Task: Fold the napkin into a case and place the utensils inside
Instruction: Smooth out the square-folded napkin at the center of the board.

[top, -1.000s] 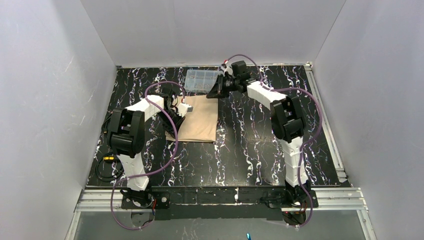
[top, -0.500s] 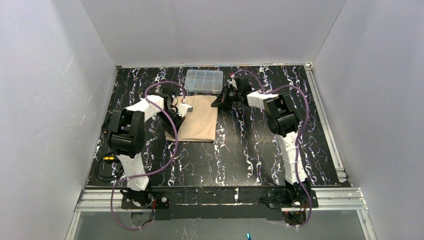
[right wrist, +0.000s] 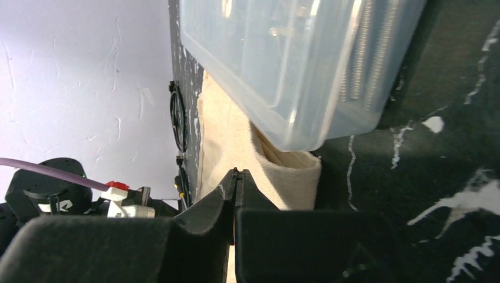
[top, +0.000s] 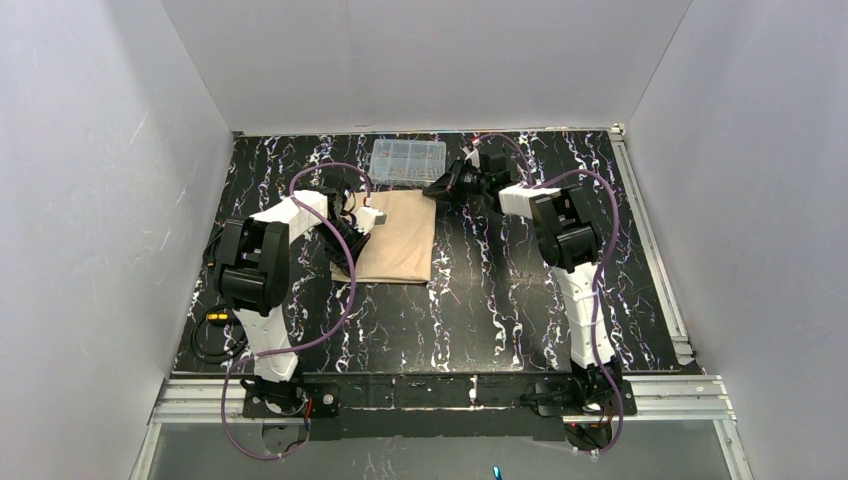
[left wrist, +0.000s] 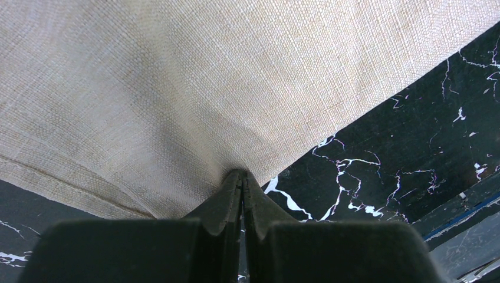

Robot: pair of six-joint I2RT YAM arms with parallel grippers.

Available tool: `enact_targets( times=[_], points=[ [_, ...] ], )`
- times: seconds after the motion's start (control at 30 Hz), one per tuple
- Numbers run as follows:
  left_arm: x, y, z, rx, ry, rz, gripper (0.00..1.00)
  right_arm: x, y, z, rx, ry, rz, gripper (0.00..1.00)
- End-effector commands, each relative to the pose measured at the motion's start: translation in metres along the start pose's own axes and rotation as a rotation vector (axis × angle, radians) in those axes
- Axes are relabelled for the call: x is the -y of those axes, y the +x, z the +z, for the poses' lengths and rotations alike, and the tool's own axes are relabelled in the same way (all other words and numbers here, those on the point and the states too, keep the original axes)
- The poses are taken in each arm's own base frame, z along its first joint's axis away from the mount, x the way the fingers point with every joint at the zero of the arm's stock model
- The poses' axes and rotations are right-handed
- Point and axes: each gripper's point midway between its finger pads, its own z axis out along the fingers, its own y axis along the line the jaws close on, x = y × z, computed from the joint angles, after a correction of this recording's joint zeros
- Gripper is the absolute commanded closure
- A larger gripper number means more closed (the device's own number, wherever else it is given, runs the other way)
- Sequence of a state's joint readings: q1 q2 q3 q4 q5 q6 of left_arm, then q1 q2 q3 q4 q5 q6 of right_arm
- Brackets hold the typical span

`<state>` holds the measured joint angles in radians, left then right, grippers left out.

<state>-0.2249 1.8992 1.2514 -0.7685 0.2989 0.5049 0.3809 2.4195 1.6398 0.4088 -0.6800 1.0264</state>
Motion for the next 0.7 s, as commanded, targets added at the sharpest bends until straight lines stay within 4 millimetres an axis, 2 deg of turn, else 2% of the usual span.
enact_targets(
  times=[0.0, 0.2, 0.33, 0.4, 0.47, 0.6, 0.67],
  points=[
    [-0.017, 0.026, 0.007, -0.098, -0.077, 0.02, 1.0, 0.032, 0.003, 0.002, 0.008, 0.052, 0.021, 0.92],
    [-0.017, 0.027, 0.006, -0.103, -0.08, 0.022, 1.0, 0.071, 0.008, -0.001, 0.018, 0.161, 0.041, 0.92],
    [-0.018, 0.028, 0.006, -0.107, -0.084, 0.024, 1.0, 0.077, 0.009, -0.007, 0.03, 0.172, 0.045, 0.92],
    [-0.019, 0.027, 0.006, -0.106, -0.085, 0.025, 1.0, 0.064, 0.006, -0.013, 0.046, 0.151, 0.026, 0.92],
    [-0.019, 0.026, 0.006, -0.104, -0.084, 0.025, 1.0, 0.042, 0.011, -0.018, 0.039, 0.123, -0.019, 0.9],
    [-0.019, 0.026, 0.006, -0.102, -0.085, 0.026, 1.0, -0.01, 0.051, -0.029, -0.01, 0.086, -0.122, 0.87],
    [-0.019, 0.026, 0.006, -0.103, -0.085, 0.027, 1.0, -0.023, 0.077, -0.035, -0.041, 0.066, -0.124, 0.87]
  ],
)
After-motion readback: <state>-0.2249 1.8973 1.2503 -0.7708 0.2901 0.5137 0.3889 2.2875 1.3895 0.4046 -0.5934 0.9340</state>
